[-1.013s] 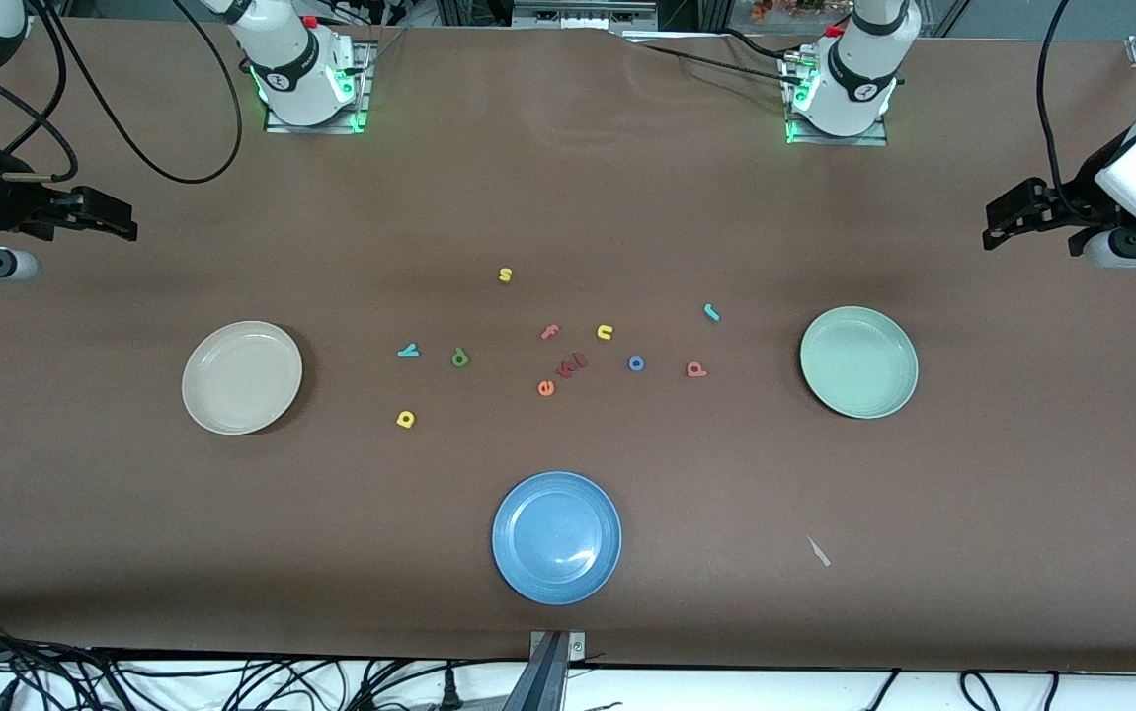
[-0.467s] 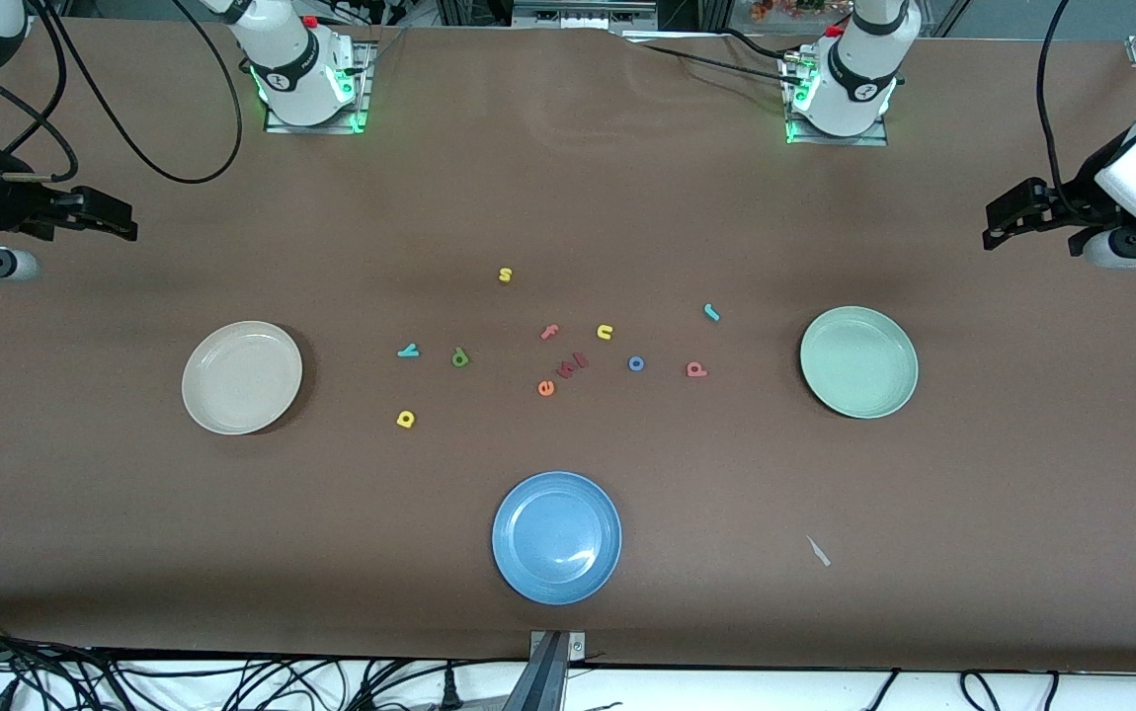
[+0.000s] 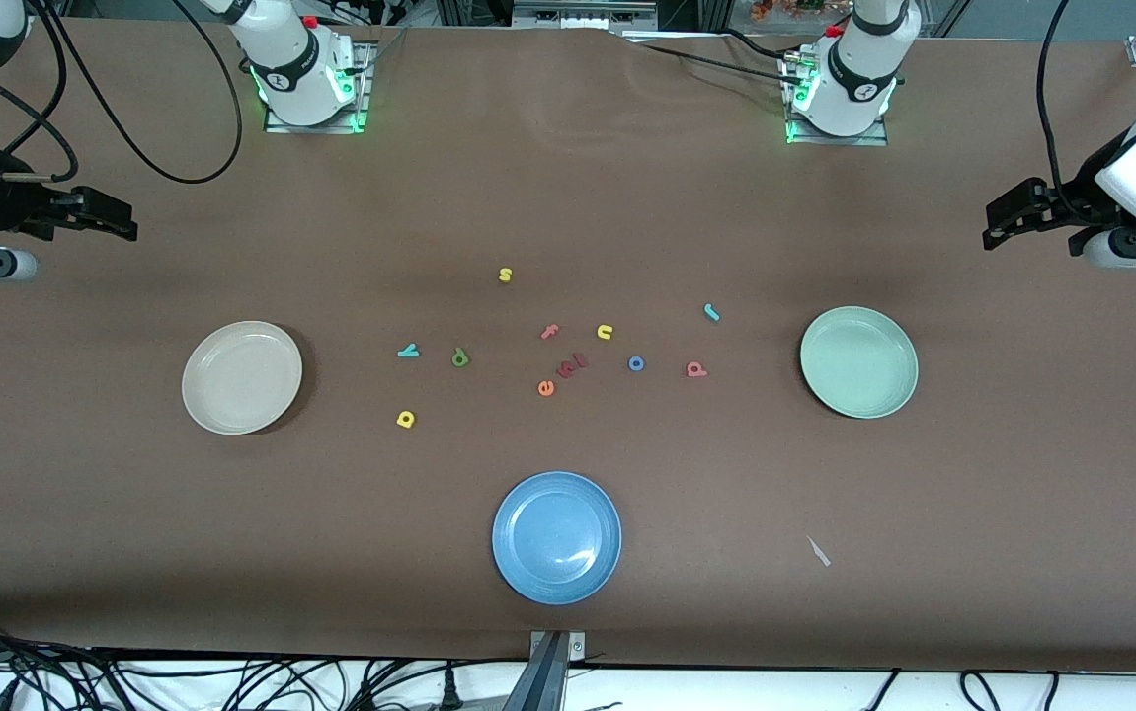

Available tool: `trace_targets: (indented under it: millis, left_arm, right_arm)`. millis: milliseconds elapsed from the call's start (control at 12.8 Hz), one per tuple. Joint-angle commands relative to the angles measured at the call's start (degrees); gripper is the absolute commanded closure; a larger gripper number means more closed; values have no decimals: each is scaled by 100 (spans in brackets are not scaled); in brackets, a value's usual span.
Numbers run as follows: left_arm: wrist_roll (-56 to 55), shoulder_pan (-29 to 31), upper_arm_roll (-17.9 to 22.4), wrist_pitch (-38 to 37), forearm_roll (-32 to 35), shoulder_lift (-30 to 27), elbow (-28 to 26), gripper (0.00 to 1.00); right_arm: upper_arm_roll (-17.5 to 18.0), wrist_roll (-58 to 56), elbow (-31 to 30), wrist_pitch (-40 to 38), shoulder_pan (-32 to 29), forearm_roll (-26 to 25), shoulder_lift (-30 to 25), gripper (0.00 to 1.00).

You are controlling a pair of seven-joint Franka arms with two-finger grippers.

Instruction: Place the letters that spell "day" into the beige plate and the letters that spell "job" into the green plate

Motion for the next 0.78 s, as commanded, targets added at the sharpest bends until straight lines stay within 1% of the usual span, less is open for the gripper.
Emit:
trace_targets:
  millis: [0,701]
  left_arm:
    - [41,-13,13,-85,-32,-4,74,0]
    - [41,-13,13,-111,-32,-4,74,0]
  right_arm:
    - [27,-11,54,-69,-49,90,-3,0]
    - [27,33,45,-78,-49,90,-3,0]
